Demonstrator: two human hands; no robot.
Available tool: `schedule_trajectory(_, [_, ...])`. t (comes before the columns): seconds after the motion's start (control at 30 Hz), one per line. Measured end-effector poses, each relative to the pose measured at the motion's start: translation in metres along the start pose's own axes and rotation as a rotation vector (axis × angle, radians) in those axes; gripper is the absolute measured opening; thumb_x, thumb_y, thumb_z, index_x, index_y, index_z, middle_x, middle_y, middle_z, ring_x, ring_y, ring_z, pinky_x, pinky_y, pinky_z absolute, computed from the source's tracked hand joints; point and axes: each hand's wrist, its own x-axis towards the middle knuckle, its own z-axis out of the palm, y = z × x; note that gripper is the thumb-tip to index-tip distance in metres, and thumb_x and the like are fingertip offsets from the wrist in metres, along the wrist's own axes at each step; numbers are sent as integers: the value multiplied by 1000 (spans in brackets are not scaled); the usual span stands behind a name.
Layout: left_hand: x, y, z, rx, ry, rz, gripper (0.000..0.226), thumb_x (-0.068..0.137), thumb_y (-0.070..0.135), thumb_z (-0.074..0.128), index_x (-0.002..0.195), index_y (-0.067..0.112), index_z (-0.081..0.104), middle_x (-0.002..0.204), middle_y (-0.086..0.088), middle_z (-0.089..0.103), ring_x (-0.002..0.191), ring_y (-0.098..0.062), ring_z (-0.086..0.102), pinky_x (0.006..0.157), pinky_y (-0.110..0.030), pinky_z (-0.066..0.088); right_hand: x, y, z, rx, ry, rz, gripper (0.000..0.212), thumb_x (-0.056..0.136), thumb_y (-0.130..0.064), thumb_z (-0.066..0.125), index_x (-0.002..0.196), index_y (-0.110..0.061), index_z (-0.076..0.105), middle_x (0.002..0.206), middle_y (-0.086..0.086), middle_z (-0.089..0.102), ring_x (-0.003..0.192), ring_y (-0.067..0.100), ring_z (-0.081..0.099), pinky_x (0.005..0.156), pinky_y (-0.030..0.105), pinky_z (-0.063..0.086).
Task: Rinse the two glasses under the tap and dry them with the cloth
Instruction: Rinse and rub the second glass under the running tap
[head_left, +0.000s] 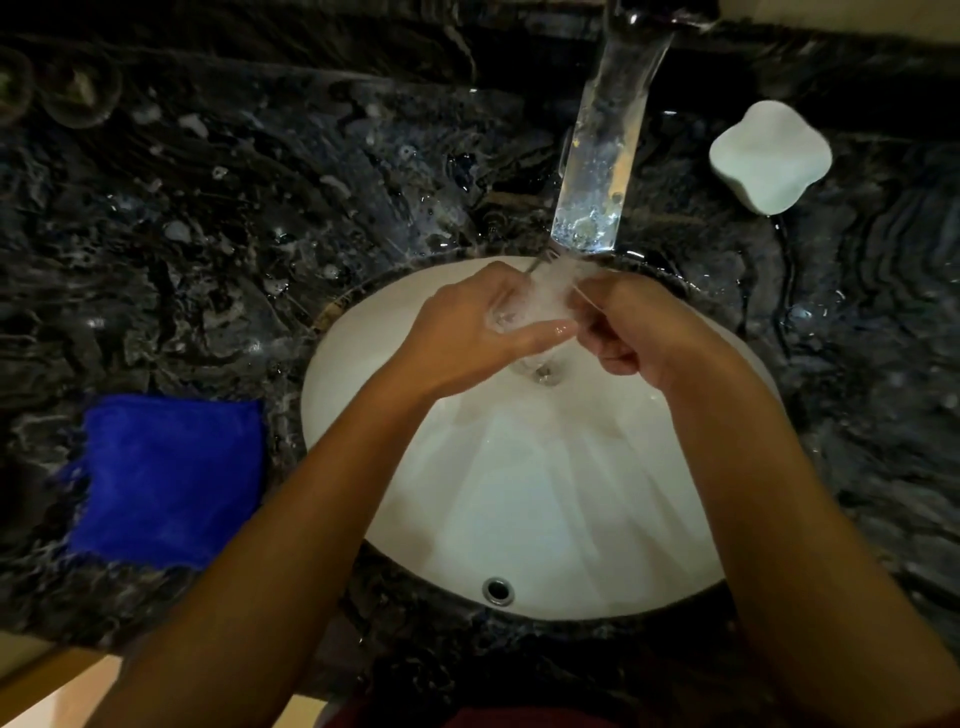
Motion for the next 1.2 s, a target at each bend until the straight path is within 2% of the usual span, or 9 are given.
schedule_trajectory(0.13, [-7, 2, 7, -262, -46, -65, 81, 84, 60, 70, 152, 26, 43, 122, 0, 68, 90, -14, 75, 62, -34, 60, -12, 1, 21, -53, 133, -88, 35, 104, -21, 43, 79, -10, 66, 55, 6, 58, 38, 14, 43, 47, 29, 41])
schedule_trajectory(0.27, [-17, 11, 24, -663, -108, -179, 56, 91, 49, 63, 134, 13, 57, 103, -12, 76, 75, -29, 75, 49, -33, 54, -38, 7, 44, 75, 262, -280, 36, 103, -43, 45, 116, -22, 72, 110, -5, 73, 93, 5, 72, 84, 25, 56])
schedule_trajectory(0.43, [-26, 20, 25, -1058, -78, -440, 40, 99, 48, 61, 121, 14, 61, 108, -13, 73, 77, -24, 77, 62, -38, 60, -67, 32, 51, -111, 156, -523, 39, 111, -34, 41, 148, -35, 54, 160, -17, 43, 144, -12, 37, 119, 20, 34])
schedule_trajectory(0.53, [-29, 21, 14, -1198, -76, -564, 42, 96, 42, 67, 119, 7, 60, 112, -16, 65, 80, -29, 76, 67, -43, 63, -83, 33, 31, -135, 109, -530, 33, 107, -19, 54, 135, -32, 68, 154, -9, 56, 140, -3, 49, 119, 33, 43])
schedule_trajectory(0.67, [-45, 24, -1, -1377, -216, -710, 49, 83, 43, 77, 106, 2, 64, 92, -27, 71, 71, -37, 72, 61, -41, 62, -109, 4, 2, -113, 353, -647, 31, 99, -8, 59, 118, -25, 76, 118, -2, 78, 113, 16, 71, 104, 54, 53])
schedule_trajectory(0.77, [-58, 25, -3, -1346, -233, -660, 63, 82, 49, 79, 118, 1, 61, 100, -30, 73, 76, -39, 75, 64, -43, 63, -118, -38, -1, -387, 550, -888, 54, 100, -21, 57, 153, -19, 49, 163, 1, 44, 151, 14, 40, 123, 41, 37])
schedule_trajectory(0.87, [-68, 27, -8, -1175, -132, -540, 72, 74, 49, 84, 120, -2, 63, 96, -23, 76, 88, -41, 77, 69, -45, 64, -115, -83, 7, -717, 612, -977, 70, 100, -28, 60, 162, -10, 32, 174, 8, 21, 161, 26, 17, 129, 43, 19])
schedule_trajectory(1.1, [-94, 23, -39, -728, 43, -212, 66, 63, 32, 90, 121, 23, 60, 107, -3, 70, 90, -8, 74, 62, -20, 58, -107, -98, 25, -971, 570, -854, 74, 101, -27, 63, 163, -8, 29, 174, 9, 21, 162, 26, 10, 129, 50, 18])
schedule_trajectory(1.2, [-102, 17, -57, -584, 109, -79, 69, 60, 27, 92, 120, 27, 58, 109, 2, 72, 96, 0, 71, 78, -16, 56, -106, -89, 30, -1023, 604, -826, 74, 99, -27, 63, 162, -6, 30, 173, 11, 21, 163, 28, 10, 128, 53, 21])
